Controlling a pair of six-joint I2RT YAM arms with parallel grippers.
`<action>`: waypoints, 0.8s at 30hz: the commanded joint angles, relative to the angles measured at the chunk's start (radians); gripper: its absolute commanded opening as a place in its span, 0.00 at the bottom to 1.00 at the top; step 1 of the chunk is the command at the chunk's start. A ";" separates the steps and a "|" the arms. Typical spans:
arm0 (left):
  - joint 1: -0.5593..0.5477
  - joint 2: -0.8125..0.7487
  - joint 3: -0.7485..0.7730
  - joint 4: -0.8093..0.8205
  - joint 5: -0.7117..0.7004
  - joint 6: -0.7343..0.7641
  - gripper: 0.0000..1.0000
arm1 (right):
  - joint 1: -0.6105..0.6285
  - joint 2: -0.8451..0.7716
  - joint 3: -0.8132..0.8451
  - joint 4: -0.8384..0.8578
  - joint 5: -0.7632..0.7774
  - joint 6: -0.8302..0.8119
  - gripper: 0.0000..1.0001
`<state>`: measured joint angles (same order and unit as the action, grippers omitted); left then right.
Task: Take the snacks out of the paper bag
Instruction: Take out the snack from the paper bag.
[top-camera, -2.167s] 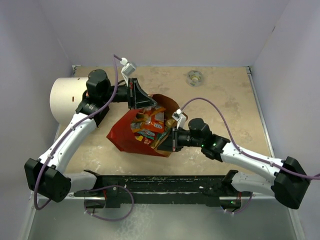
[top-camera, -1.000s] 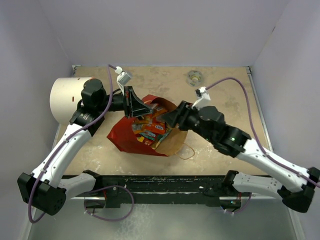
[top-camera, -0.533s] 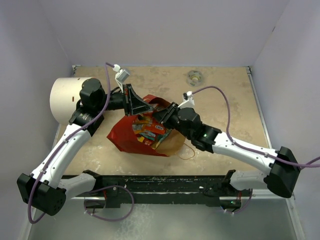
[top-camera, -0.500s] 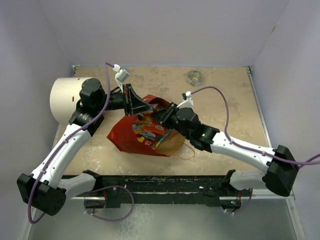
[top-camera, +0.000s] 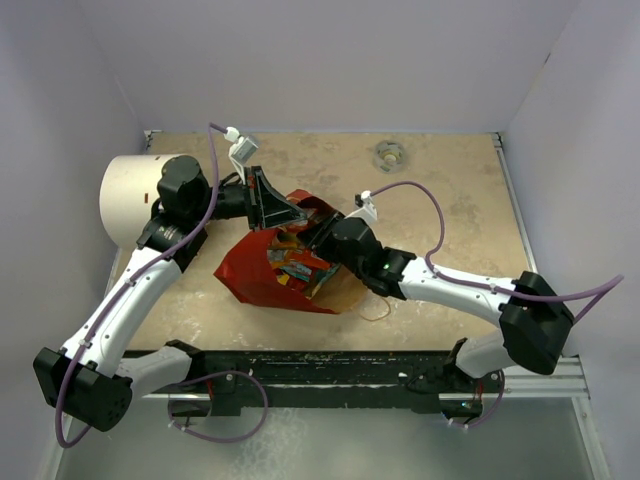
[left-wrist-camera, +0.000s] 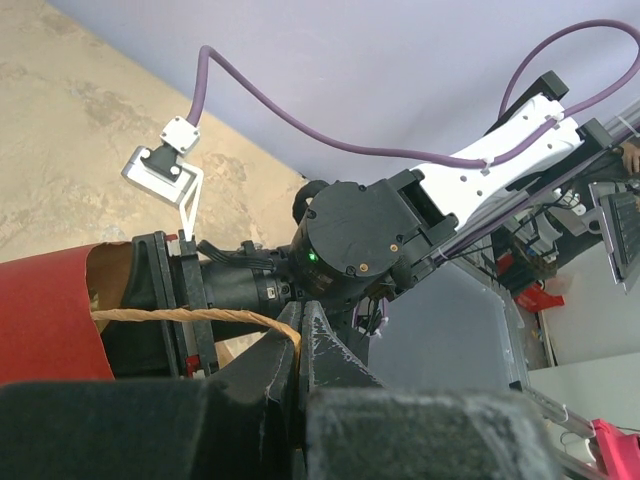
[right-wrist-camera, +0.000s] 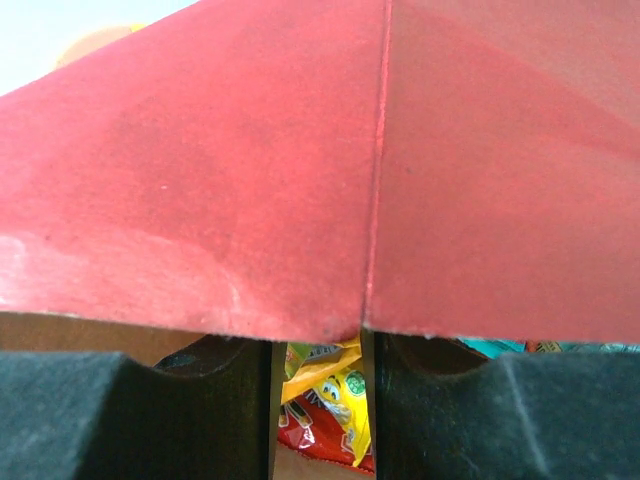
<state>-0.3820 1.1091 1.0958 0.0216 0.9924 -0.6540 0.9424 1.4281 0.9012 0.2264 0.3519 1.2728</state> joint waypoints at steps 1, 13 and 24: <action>-0.002 -0.027 0.047 0.067 0.034 -0.012 0.00 | 0.002 -0.013 0.048 0.027 0.069 0.011 0.36; -0.002 -0.035 0.037 0.080 0.042 -0.034 0.00 | -0.001 0.027 0.075 0.063 0.137 0.026 0.32; -0.003 -0.043 0.036 0.081 0.041 -0.038 0.00 | -0.010 0.102 0.097 0.028 0.122 0.068 0.38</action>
<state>-0.3817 1.1088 1.0958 0.0269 0.9977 -0.6716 0.9394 1.5192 0.9630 0.2562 0.4355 1.3090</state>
